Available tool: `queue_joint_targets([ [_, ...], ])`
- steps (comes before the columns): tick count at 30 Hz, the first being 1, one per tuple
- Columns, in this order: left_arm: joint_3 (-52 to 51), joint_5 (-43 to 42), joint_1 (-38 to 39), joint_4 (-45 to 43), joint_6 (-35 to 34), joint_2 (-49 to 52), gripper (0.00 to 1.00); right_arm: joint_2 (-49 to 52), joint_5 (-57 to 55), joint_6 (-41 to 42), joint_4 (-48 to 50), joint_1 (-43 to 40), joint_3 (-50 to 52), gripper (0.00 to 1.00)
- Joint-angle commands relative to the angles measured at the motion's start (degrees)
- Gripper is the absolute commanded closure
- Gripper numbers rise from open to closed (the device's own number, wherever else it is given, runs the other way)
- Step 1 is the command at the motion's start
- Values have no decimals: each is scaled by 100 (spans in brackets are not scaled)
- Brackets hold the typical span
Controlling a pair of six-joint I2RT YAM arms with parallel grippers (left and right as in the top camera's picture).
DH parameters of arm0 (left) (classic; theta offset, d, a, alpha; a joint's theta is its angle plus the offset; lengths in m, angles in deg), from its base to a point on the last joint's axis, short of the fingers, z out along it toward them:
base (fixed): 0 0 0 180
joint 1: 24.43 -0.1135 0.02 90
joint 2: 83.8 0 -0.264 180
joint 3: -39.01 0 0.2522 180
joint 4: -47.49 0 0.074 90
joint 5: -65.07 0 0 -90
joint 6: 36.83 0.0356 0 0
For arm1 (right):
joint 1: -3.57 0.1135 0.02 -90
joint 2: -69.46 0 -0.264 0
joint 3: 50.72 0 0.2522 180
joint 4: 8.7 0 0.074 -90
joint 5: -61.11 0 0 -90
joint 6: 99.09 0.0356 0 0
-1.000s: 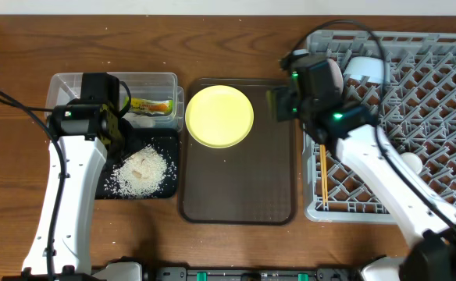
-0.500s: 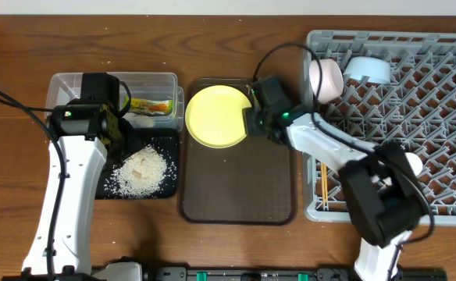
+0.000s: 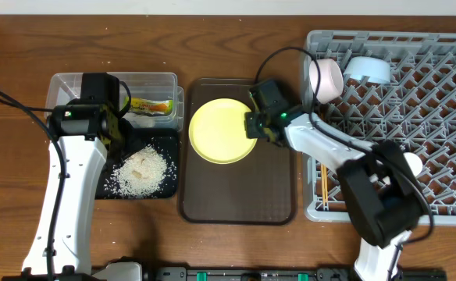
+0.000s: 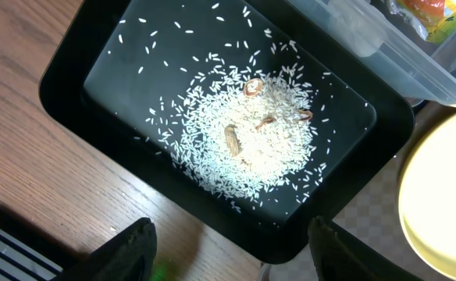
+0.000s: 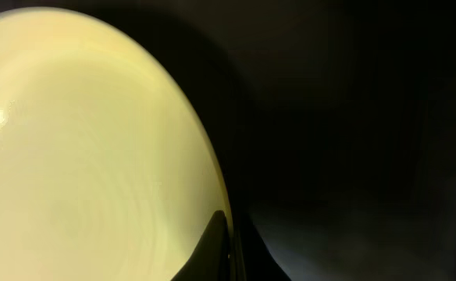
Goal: Sort waste into correct bins and load items into the dishwasher rack
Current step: 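Lift the yellow plate and carry it over the rack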
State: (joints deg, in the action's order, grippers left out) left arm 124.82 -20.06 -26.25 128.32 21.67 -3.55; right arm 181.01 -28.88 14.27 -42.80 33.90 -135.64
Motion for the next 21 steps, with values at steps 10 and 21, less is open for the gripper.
queue_joint_targets([
  [10,28,31,-24,15,-31,22,34,-2922,-1993,-1816,-1272,-1110,-37,99],
  [21,28,31,-24,-15,-31,22,34,-3731,-3829,-3755,-1808,-2124,-35,99],
])
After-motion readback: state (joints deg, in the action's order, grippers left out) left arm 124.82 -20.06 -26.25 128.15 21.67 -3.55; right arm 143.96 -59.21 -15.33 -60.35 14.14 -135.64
